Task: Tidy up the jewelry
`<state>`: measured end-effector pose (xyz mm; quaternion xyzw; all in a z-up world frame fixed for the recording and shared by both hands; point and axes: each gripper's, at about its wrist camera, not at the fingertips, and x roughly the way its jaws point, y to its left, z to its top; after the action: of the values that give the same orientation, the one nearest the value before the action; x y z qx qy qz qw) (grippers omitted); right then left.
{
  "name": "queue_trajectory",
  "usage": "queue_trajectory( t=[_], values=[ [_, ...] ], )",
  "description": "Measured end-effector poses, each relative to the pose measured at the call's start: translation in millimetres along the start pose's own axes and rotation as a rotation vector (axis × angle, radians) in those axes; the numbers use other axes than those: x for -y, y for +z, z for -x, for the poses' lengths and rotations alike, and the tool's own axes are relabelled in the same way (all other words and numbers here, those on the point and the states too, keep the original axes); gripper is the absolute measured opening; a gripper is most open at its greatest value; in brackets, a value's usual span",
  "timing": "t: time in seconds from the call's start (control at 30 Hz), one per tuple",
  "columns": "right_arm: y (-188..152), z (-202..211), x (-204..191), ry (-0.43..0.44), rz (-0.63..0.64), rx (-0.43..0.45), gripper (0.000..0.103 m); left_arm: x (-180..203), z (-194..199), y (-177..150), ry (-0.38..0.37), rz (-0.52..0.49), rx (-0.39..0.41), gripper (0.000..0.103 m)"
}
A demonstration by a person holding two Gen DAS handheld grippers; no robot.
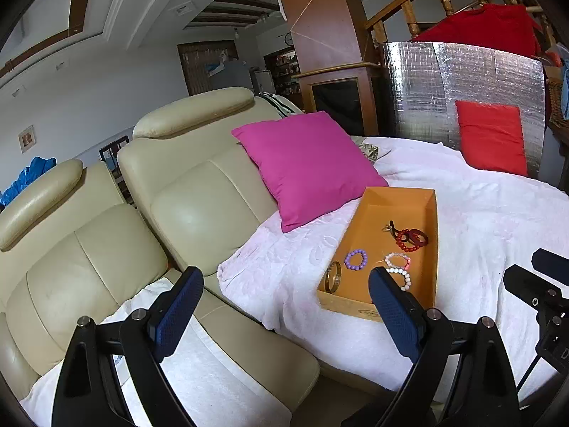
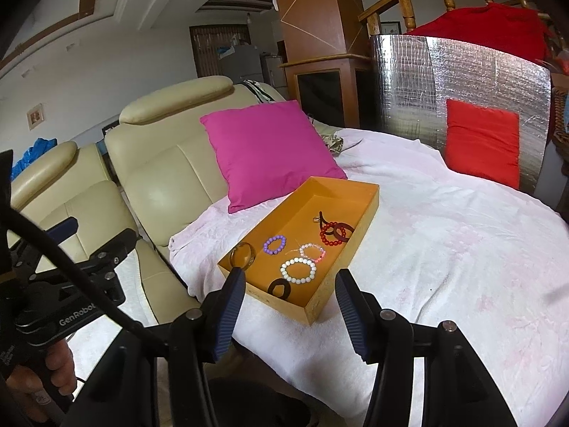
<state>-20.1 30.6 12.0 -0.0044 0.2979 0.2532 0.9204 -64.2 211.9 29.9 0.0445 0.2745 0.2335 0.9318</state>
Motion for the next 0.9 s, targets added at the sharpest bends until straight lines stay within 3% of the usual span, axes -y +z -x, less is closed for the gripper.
queue_trajectory(
  t=[0.9],
  values=[
    [0.6, -6.0, 0.6, 0.004, -0.008, 0.002, 0.057, 0.7, -11.2, -2.3, 0.000, 0.003, -0.025, 0.094]
  ],
)
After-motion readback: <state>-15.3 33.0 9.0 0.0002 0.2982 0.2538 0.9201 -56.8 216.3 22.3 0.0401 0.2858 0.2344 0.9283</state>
